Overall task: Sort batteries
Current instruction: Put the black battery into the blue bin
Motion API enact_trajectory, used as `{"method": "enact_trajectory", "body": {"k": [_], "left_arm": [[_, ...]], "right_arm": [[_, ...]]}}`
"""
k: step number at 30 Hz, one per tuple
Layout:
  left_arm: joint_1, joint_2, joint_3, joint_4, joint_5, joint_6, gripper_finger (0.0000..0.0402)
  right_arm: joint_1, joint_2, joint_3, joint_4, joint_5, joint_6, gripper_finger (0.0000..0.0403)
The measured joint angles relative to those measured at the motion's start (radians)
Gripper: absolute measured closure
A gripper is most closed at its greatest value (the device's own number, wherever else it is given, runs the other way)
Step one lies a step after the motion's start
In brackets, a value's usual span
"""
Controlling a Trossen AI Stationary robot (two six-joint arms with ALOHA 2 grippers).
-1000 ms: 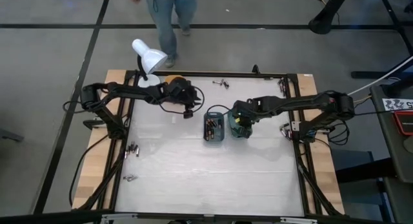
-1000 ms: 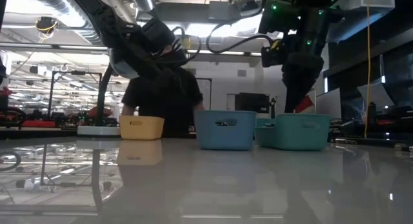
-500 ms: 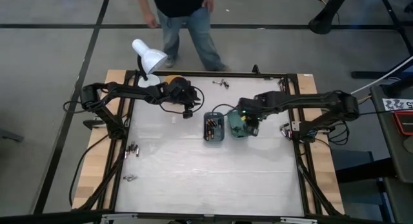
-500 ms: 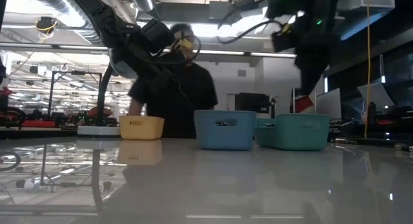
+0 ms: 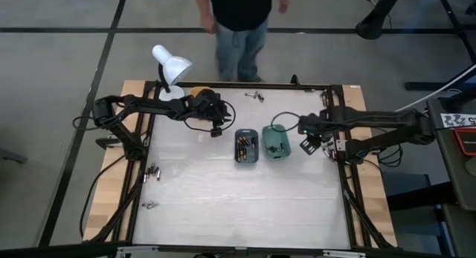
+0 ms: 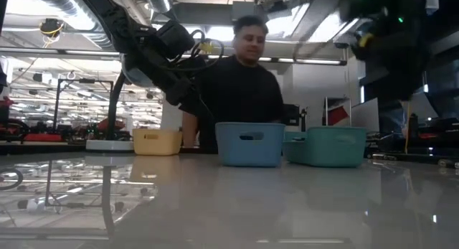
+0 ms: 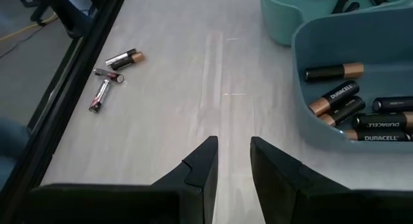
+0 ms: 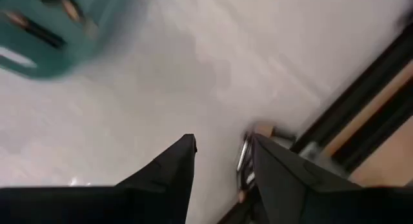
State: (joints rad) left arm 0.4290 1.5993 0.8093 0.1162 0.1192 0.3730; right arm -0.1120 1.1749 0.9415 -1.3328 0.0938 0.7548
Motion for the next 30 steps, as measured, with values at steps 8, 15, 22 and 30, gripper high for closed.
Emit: {"method": "enact_trajectory", "body": {"k": [8, 15, 22, 30], "left_arm": [[-0.006, 0.0, 0.0, 0.007, 0.0, -0.001, 0.032], [-0.006, 0.0, 0.0, 0.008, 0.0, -0.002, 0.032], [-0.006, 0.0, 0.0, 0.008, 0.0, -0.003, 0.032], [-0.006, 0.0, 0.0, 0.007, 0.0, 0.0, 0.032]], "right_arm": [[0.0, 0.0, -0.176, 0.039, -0.087, 0.131, 0.0248], [0.0, 0.001, -0.265, 0.124, -0.086, 0.157, 0.0248], [-0.079, 0.001, -0.317, 0.19, -0.039, 0.162, 0.0249], [-0.175, 0.001, -0.38, 0.267, -0.064, 0.105, 0.0249]]}}
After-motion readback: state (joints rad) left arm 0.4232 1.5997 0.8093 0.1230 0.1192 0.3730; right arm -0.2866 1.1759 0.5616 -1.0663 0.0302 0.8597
